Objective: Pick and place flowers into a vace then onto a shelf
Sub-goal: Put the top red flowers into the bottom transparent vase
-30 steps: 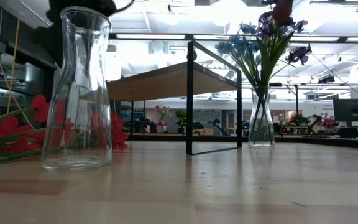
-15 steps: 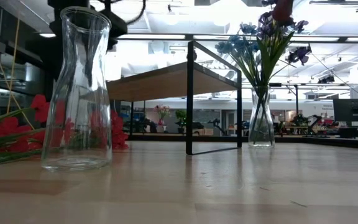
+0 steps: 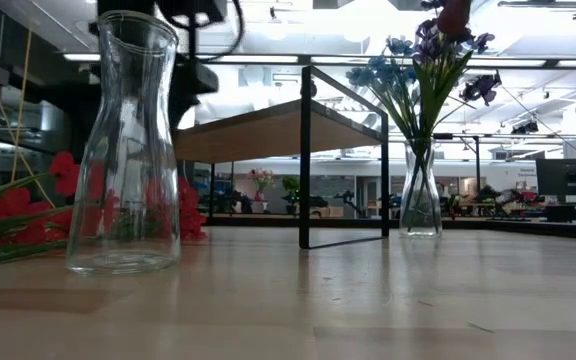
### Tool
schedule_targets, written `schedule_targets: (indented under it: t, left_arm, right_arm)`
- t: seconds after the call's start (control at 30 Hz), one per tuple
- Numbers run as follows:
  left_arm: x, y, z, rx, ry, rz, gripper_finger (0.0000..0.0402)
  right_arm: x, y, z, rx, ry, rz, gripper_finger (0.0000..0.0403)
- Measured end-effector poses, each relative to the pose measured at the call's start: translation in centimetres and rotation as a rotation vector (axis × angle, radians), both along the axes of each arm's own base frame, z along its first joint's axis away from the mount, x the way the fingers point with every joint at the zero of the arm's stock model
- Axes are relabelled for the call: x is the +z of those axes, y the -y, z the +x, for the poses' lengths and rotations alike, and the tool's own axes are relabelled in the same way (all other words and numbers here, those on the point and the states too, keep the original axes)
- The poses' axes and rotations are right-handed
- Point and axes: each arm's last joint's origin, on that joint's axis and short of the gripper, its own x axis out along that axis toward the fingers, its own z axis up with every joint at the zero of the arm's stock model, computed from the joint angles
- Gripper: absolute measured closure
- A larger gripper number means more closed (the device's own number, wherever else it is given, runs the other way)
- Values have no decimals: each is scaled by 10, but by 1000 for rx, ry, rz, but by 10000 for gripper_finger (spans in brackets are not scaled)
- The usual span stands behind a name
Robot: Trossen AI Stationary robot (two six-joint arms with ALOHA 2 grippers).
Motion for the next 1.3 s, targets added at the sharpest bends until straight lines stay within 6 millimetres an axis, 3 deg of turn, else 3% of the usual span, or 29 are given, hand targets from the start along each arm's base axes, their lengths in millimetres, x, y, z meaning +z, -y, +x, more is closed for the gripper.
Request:
schedule_targets:
  t: [0.3,0.53,0.73,1.3]
  left_arm:
    - [-31,1,8,29,-12,6,25]
    - [-59,-1,-5,82,-88,3,25]
    - [-62,0,2,88,-17,-4,25]
    - [-66,-1,1,110,-30,46,25]
  right_arm:
    - [-1,0,0,4,-12,7,292]
    - [-1,0,0,7,-12,7,292]
    - [-1,0,0,7,-11,15,292]
    - [-1,0,0,5,-10,25,292]
